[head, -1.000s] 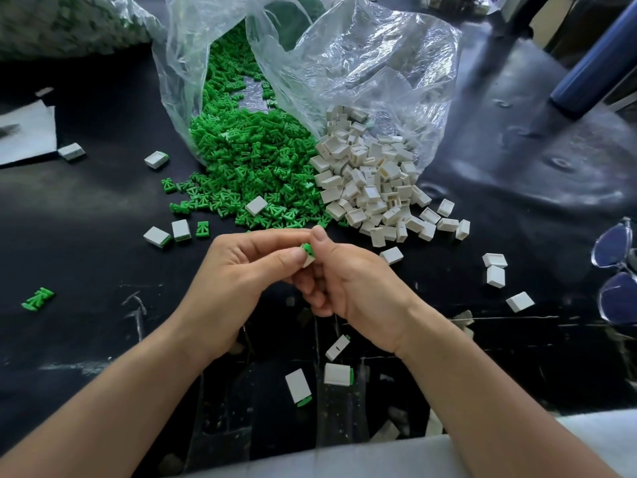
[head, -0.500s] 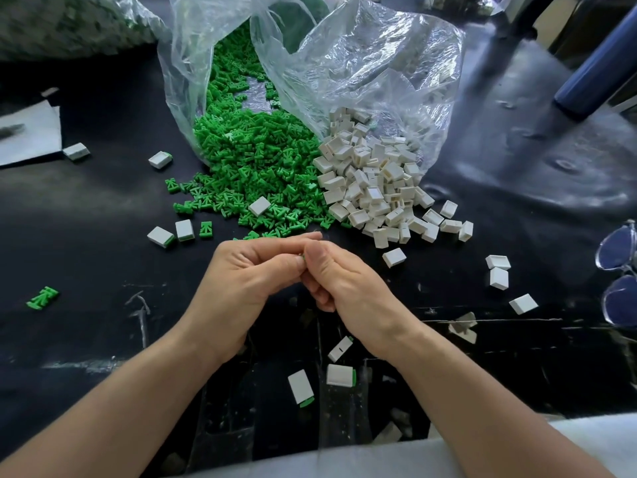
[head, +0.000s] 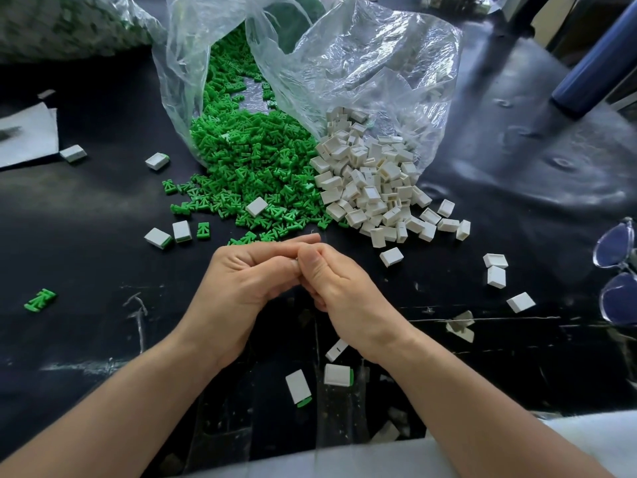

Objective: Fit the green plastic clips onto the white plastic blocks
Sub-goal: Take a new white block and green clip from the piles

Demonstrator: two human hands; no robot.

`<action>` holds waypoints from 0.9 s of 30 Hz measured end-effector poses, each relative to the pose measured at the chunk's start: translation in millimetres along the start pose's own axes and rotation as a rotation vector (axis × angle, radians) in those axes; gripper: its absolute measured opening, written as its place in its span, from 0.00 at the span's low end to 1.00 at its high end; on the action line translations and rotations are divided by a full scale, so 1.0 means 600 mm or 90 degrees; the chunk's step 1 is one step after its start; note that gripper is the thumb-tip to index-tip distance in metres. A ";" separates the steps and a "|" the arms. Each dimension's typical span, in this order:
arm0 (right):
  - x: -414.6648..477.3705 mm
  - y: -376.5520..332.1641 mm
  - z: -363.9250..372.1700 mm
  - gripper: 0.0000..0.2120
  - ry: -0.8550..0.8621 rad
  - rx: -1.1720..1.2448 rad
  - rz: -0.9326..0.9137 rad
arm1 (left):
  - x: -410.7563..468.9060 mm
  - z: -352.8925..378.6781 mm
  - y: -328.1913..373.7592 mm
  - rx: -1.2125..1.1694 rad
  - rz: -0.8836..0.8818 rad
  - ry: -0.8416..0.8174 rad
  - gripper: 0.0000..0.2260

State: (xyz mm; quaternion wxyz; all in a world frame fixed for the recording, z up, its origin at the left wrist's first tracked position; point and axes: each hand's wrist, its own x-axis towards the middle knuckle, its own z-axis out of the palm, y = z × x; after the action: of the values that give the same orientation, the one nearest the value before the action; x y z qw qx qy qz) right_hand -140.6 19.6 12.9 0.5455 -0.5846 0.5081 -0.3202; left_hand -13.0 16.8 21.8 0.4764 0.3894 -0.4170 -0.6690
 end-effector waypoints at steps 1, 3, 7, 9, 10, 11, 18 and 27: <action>0.000 0.000 0.000 0.17 0.002 0.002 0.000 | 0.000 -0.001 0.000 -0.002 -0.002 -0.001 0.09; 0.000 0.000 0.001 0.16 0.003 0.002 0.000 | 0.001 -0.001 -0.001 -0.005 -0.004 0.002 0.09; 0.001 0.001 0.003 0.13 0.009 -0.007 -0.011 | 0.002 -0.002 -0.003 -0.016 -0.016 0.014 0.11; 0.001 0.002 0.003 0.13 0.009 -0.014 -0.018 | 0.003 -0.002 -0.004 -0.017 -0.021 0.015 0.11; 0.002 0.002 0.003 0.14 0.008 -0.017 -0.020 | 0.003 -0.002 -0.004 -0.017 -0.023 0.015 0.11; 0.001 0.002 0.003 0.14 0.007 -0.019 -0.022 | 0.003 -0.002 -0.004 -0.018 -0.025 0.016 0.11; 0.001 0.000 0.009 0.10 0.014 -0.009 -0.029 | 0.003 -0.002 -0.004 -0.019 -0.038 0.024 0.11; 0.003 0.001 0.010 0.15 0.033 -0.057 -0.030 | 0.004 -0.003 -0.005 -0.030 -0.042 0.029 0.11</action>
State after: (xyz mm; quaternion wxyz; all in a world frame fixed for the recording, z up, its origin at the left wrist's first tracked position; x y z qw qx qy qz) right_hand -135.0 20.1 10.7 0.4980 -0.6117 0.5221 -0.3245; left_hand -13.1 14.7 18.0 0.4722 0.4070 -0.3771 -0.6849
